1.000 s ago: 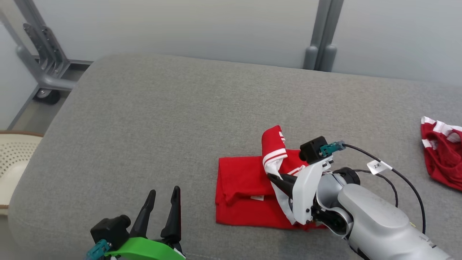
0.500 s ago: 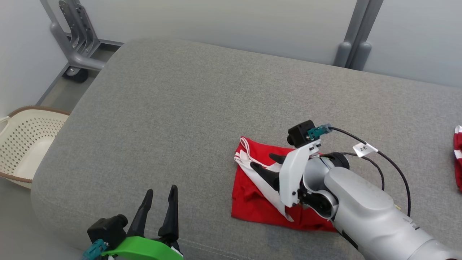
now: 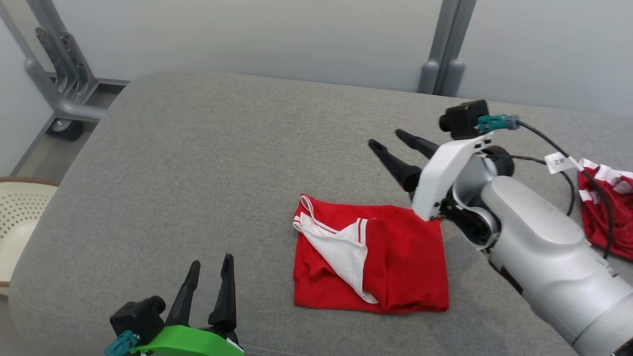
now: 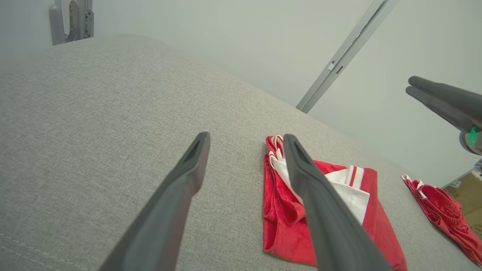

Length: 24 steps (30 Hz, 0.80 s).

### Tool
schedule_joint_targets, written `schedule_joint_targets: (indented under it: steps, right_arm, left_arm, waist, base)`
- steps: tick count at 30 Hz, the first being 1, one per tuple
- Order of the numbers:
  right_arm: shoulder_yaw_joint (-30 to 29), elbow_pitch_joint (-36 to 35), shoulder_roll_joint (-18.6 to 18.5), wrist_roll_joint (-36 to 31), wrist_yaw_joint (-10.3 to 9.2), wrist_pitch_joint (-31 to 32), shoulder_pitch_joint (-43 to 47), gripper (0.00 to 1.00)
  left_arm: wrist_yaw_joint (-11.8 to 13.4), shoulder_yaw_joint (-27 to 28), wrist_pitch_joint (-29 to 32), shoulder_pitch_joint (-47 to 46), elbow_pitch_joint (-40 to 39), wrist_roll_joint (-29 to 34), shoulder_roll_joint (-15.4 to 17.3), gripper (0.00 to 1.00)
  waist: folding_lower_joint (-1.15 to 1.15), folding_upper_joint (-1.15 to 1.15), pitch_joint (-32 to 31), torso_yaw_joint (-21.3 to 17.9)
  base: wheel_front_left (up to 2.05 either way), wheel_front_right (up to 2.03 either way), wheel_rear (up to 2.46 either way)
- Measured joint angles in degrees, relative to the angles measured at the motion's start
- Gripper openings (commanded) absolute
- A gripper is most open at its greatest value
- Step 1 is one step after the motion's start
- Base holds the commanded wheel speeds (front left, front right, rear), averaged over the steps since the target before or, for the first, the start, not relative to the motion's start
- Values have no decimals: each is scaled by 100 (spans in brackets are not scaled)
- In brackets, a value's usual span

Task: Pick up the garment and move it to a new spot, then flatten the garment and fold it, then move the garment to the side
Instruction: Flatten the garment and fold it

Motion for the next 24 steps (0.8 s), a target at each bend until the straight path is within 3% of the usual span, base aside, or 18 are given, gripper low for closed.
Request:
schedule_joint_targets:
  steps: [7, 15, 24]
  right_arm:
    - [-13, 281, -557, -44, 0, -52, 322, 100]
    - [-191, 638, -673, 425, 0, -126, 1288, 100]
    - [-341, 722, -449, 883, 20, -194, 1616, 100]
  left_arm:
    - [0, 8, 0, 82, -78, 13, 9, 100]
    - [1, -134, 9, 82, -175, 87, 8, 100]
    - [1, -166, 62, 72, -190, 138, 11, 100]
  waist:
    - [0, 0, -73, -349]
    - [0, 0, 42, -529]
    - [0, 0, 253, -415]
  base:
    - [0, 0, 0]
    - [0, 0, 0]
    - [0, 0, 0]
